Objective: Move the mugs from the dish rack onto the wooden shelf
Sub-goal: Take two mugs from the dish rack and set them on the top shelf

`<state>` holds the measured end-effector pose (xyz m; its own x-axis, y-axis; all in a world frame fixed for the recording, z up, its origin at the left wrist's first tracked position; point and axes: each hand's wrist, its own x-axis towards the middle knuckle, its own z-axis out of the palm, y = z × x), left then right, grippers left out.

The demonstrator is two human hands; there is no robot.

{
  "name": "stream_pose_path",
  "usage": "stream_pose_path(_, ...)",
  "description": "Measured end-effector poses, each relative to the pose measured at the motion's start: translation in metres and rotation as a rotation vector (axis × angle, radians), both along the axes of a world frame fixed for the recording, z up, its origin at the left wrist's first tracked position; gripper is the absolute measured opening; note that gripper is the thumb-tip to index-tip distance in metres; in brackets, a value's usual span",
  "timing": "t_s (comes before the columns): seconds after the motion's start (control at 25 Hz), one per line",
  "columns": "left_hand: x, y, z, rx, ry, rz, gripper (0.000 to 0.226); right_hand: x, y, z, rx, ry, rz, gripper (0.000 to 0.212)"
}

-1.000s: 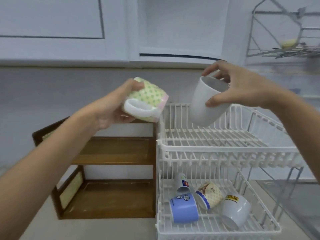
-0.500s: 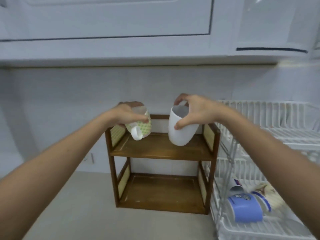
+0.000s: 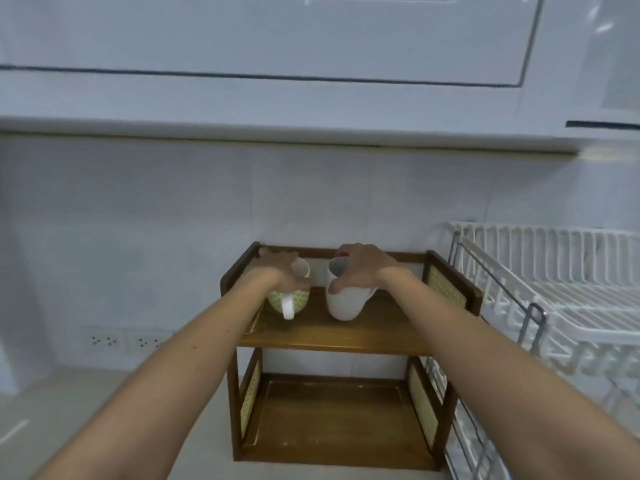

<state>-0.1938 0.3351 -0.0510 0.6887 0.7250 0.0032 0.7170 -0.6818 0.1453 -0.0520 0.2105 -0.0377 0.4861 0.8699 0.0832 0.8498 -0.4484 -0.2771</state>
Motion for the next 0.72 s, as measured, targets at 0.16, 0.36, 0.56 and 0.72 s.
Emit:
stream_pose_path(0.16, 0.009, 0.013, -0.011, -0.008, 0.004, -0.010, 0.088, 0.007, 0.019, -0.011, -0.039, -0.002, 0.009, 0.098)
stream_pose_path(0.36, 0.014, 0.019, -0.018, -0.021, -0.009, 0.011, 0.085, 0.014, 0.026, -0.017, -0.032, 0.034, 0.011, 0.098)
stream_pose_path(0.56, 0.019, 0.019, -0.018, 0.008, 0.031, -0.036, 0.080, 0.012, 0.023, -0.021, -0.043, 0.005, 0.003, 0.094)
stream_pose_path(0.72, 0.019, 0.015, -0.014, -0.019, 0.052, -0.019, 0.087, 0.003, 0.012, -0.024, -0.057, -0.006, -0.001, 0.089)
